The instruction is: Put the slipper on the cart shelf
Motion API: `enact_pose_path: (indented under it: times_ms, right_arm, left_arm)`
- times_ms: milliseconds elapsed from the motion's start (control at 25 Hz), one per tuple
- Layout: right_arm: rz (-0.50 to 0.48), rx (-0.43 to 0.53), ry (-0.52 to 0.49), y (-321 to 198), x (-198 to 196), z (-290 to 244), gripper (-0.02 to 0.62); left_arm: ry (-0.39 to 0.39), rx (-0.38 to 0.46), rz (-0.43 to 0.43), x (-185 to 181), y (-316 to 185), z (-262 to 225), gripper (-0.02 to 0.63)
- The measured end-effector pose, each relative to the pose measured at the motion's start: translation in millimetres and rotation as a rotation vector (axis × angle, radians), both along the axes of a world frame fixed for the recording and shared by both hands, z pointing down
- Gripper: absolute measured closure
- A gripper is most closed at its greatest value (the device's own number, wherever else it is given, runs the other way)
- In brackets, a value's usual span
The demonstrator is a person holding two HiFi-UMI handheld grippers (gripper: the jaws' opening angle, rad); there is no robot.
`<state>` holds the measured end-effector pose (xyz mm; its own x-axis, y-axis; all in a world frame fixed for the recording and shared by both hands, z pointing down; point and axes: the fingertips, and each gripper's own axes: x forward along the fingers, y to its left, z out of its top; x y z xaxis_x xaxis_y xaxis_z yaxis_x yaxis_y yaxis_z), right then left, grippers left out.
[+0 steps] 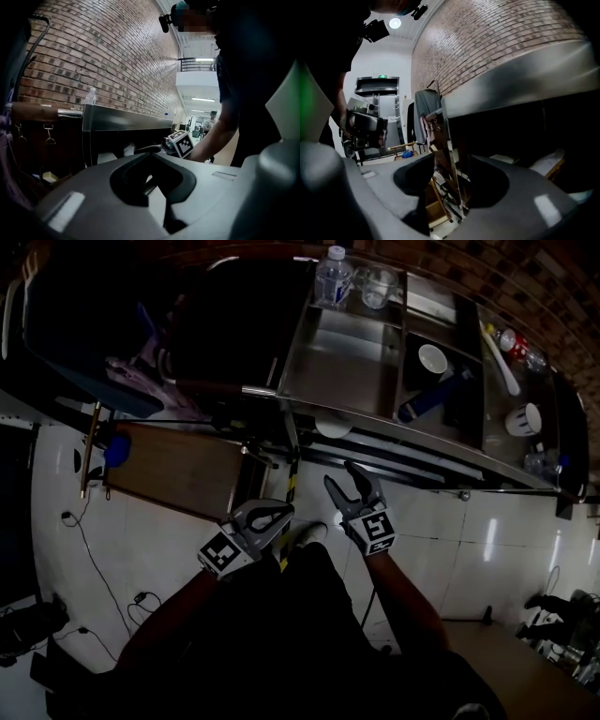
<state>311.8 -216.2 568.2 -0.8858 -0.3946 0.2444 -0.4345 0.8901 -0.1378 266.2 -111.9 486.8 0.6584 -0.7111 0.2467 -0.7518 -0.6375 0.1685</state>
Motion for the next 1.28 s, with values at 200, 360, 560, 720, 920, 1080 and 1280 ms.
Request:
enact_pose_path:
  times_ms: [200, 360, 560, 720, 920, 1080, 1280]
  right_arm:
    - [-0.092, 0.008, -0.047, 47.1, -26.2, -33.3, 0.391]
    - [-0.132, 0.005, -0.068, 83.2, -56.6, -51.8, 0.453]
    - [-0.174, 0.017, -0.059, 126.4, -107.8, -58.4, 0.545]
    - [-0.157, 0.004, -0.053, 155.8, -152.0, -68.2, 0.595]
    - [-0.085, -0.012, -0.044, 183.1, -204.1, -83.8, 0.595]
    - [-0.043, 0.0, -0.035, 201.7, -243.5, -94.0, 0.595]
    - [-0.033, 0.021, -0.049, 230.0, -273.7, -107.0, 0.595]
  left_arm:
    - [-0.006, 0.034, -0.013, -19.7, 15.6, -10.6, 0.604]
    - [0.002, 0.036, -0.037, -50.6, 30.4, -9.1, 0.604]
    - [0.024, 0.057, -0.026, -102.2, 53.2, -12.5, 0.604]
    - [0.045, 0.077, 0.003, -148.6, 74.2, -13.3, 0.604]
    - [0.063, 0.09, 0.057, -204.0, 100.6, -19.0, 0.604]
    - [0.055, 0.121, 0.107, -243.3, 116.3, -19.8, 0.604]
    - [0.043, 0.182, 0.128, -265.2, 134.9, -33.8, 0.604]
